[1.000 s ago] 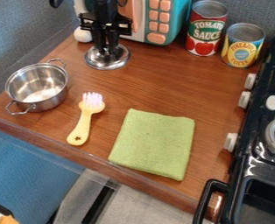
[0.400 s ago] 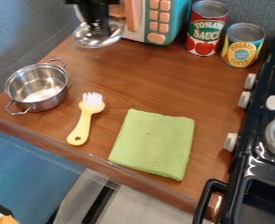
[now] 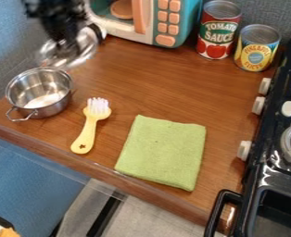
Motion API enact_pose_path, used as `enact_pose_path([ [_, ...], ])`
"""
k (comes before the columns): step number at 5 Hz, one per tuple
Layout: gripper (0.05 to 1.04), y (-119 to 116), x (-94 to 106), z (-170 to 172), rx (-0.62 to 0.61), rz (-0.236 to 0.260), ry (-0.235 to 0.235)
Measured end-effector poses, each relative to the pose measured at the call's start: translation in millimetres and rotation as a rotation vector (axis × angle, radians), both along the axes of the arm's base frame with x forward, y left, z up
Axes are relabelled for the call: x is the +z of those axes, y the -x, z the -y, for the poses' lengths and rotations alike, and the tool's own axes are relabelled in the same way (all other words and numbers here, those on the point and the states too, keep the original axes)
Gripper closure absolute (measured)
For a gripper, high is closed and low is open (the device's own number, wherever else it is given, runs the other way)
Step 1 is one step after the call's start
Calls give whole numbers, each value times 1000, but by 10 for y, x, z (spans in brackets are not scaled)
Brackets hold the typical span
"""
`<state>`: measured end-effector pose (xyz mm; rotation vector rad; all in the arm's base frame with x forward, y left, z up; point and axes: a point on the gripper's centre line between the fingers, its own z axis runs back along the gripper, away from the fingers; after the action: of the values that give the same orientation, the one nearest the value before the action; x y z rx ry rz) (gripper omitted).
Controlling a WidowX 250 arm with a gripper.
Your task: Moved the lid to the top of the pot
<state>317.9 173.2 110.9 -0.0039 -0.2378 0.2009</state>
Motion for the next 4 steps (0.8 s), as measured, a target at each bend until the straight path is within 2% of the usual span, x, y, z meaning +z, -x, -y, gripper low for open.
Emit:
enact_pose_path([
  [1, 794, 219, -162, -138, -1, -39, -25],
  [2, 794, 335, -223, -361, 19, -47, -76],
  [3, 794, 397, -355, -383, 7, -67, -72],
  [4, 794, 454, -395, -319, -19, -79, -68],
])
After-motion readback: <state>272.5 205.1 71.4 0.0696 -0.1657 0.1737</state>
